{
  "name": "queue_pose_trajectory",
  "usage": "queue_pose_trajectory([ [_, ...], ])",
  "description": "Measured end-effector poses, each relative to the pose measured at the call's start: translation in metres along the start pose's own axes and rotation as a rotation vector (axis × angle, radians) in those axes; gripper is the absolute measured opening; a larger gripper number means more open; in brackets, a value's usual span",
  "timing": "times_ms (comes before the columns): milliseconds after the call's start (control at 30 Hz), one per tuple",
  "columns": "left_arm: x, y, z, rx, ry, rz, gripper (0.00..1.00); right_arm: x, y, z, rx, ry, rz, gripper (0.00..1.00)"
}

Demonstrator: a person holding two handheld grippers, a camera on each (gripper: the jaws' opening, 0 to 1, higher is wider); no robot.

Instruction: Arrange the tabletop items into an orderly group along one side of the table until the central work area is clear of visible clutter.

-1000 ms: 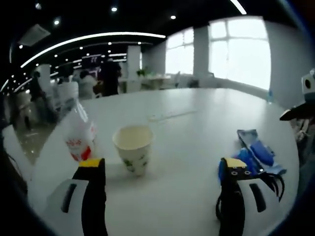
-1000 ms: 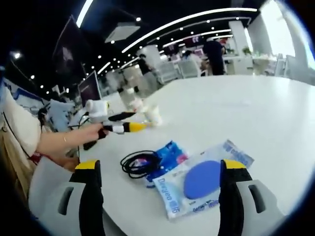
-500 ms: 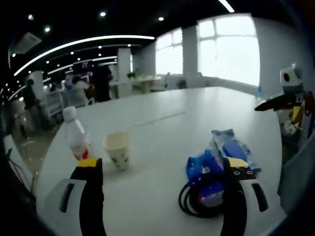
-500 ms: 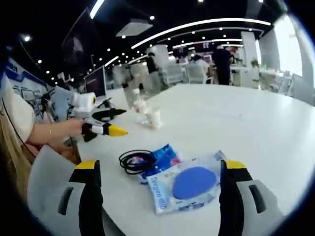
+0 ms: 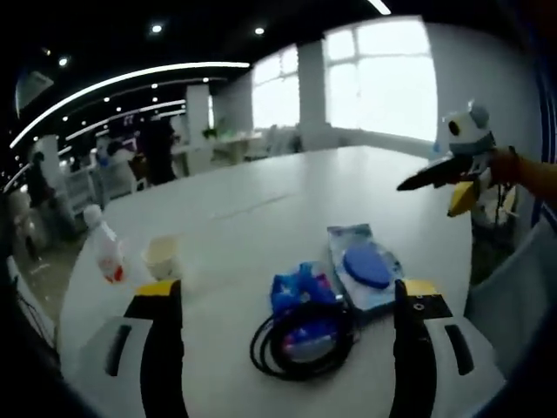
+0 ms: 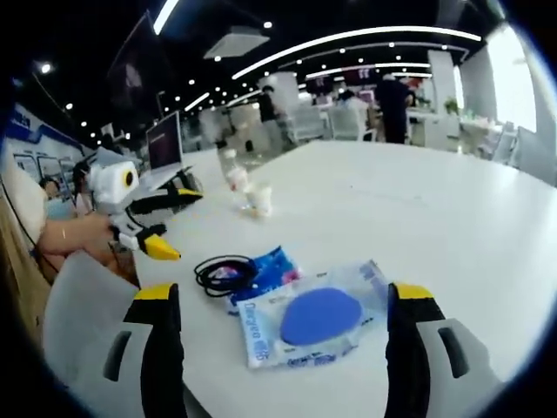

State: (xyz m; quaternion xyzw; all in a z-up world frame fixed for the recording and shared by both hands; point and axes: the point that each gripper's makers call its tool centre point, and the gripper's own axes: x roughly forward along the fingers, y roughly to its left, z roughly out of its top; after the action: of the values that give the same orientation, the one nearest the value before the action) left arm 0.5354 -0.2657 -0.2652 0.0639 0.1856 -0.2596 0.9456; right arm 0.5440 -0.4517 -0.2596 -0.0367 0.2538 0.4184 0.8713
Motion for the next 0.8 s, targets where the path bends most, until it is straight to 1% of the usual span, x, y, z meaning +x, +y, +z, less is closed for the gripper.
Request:
queue_pose_trajectory([
  [67, 0.001, -0.006, 0.002, 0.010, 0.002, -0.004, 0.99, 0.002, -0.005, -0.001, 0.000, 0.002, -0.003, 0.95],
  [133, 0.001, -0.012, 0.005, 0.018, -0.001, -0.012, 0.99, 0.006, -0.010, -0.003, 0.018, 0.010, -0.005, 0.95],
  [200, 0.002, -0.018, 0.006, 0.013, 0.001, -0.011, 0.99, 0.010, -0.016, -0.004, 0.010, 0.010, -0.017, 0.95],
  [267, 0.005, -0.025, 0.002, 0.006, 0.009, -0.008, 0.99, 0.016, -0.022, -0.008, 0.010, 0.022, -0.021, 0.94],
  [300, 0.006, -0.029, -0.002, 0.014, 0.024, -0.015, 0.99, 0.020, -0.025, -0.012, 0.010, 0.040, -0.022, 0.94],
  [333, 0.007, -0.037, -0.008, 0.018, 0.054, -0.030, 0.99, 0.022, -0.028, -0.015, 0.012, 0.054, -0.024, 0.94],
  [367, 0.008, -0.039, -0.008, 0.019, 0.055, -0.030, 0.98, 0.024, -0.029, -0.016, 0.011, 0.060, -0.026, 0.94],
  [400, 0.010, -0.044, -0.010, 0.016, 0.053, -0.035, 0.95, 0.027, -0.031, -0.018, 0.010, 0.064, -0.023, 0.93],
  [467, 0.013, -0.056, -0.012, -0.022, 0.054, -0.050, 0.90, 0.032, -0.032, -0.021, 0.015, 0.076, -0.012, 0.93],
  [533, 0.017, -0.072, -0.016, -0.022, 0.074, -0.088, 0.91, 0.037, -0.035, -0.025, 0.001, 0.094, -0.009, 0.92],
  [567, 0.019, -0.076, -0.017, -0.028, 0.076, -0.086, 0.90, 0.039, -0.038, -0.026, -0.004, 0.098, -0.013, 0.92],
  [633, 0.021, -0.084, -0.021, -0.059, 0.088, -0.090, 0.84, 0.042, -0.044, -0.028, -0.021, 0.108, -0.022, 0.90],
  [667, 0.021, -0.085, -0.021, -0.066, 0.083, -0.072, 0.81, 0.043, -0.045, -0.028, -0.025, 0.108, -0.023, 0.89],
  [700, 0.022, -0.088, -0.022, -0.065, 0.083, -0.074, 0.77, 0.045, -0.050, -0.030, -0.030, 0.109, -0.030, 0.88],
  [767, 0.026, -0.097, -0.026, -0.084, 0.088, -0.082, 0.77, 0.047, -0.054, -0.031, -0.033, 0.113, -0.035, 0.87],
  [800, 0.029, -0.102, -0.029, -0.080, 0.097, -0.090, 0.77, 0.048, -0.056, -0.032, -0.035, 0.113, -0.036, 0.86],
])
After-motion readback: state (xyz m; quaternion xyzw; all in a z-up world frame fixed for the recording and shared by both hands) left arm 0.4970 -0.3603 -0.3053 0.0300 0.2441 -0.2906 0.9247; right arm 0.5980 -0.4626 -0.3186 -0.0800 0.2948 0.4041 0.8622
